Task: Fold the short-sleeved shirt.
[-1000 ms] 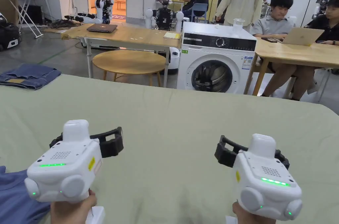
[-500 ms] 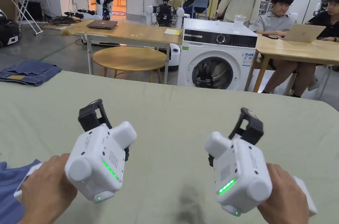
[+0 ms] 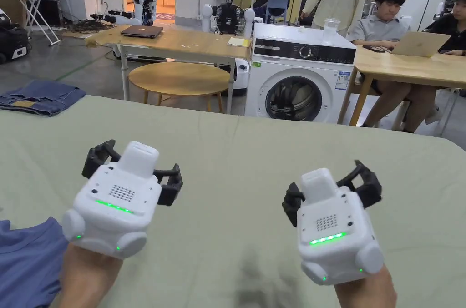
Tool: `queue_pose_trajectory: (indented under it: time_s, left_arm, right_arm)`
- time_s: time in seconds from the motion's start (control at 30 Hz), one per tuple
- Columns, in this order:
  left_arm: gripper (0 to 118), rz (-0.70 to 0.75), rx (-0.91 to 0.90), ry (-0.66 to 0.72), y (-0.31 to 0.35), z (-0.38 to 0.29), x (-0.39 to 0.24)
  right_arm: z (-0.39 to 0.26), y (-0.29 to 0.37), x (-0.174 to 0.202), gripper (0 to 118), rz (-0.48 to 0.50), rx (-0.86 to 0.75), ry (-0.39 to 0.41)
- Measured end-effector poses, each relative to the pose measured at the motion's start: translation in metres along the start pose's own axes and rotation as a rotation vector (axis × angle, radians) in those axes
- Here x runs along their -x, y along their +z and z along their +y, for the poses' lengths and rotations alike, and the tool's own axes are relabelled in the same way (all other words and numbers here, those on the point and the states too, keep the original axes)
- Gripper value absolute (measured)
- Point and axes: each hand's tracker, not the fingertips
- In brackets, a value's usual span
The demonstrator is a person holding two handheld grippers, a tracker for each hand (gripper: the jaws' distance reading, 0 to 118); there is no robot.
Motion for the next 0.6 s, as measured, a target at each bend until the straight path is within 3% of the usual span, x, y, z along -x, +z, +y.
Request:
queue_pose_trajectory:
  time_s: [0.03, 0.07, 0.13, 0.17, 0.23, 0.6]
  left_arm:
    - [115, -0.021, -0.015, 0.120, 0.001, -0.001, 0.006]
    - [115, -0.035, -0.028, 0.197, 0.001, -0.003, 0.011]
    - [115, -0.018, -0.047, 0.275, 0.004, -0.005, 0.010]
    - [115, 0.006, -0.054, 0.289, 0.005, -0.005, 0.010]
    - [115, -0.002, -0.060, 0.283, 0.004, -0.007, 0.007]
    - [114, -0.009, -0.048, 0.238, 0.007, -0.003, 0.001]
  right_arm:
    - [0.001, 0.000, -0.009, 118, 0.020, 0.034, -0.154]
    - [-0.001, -0.001, -0.014, 118, 0.022, 0.056, -0.256]
    - [-0.006, -0.001, -0.021, 118, 0.037, 0.082, -0.409]
    - [-0.010, -0.003, -0.019, 118, 0.020, 0.090, -0.439]
    - [-0.013, -0.002, -0.021, 118, 0.022, 0.088, -0.463]
    - [-0.004, 0.005, -0.016, 117, 0.026, 0.044, -0.421]
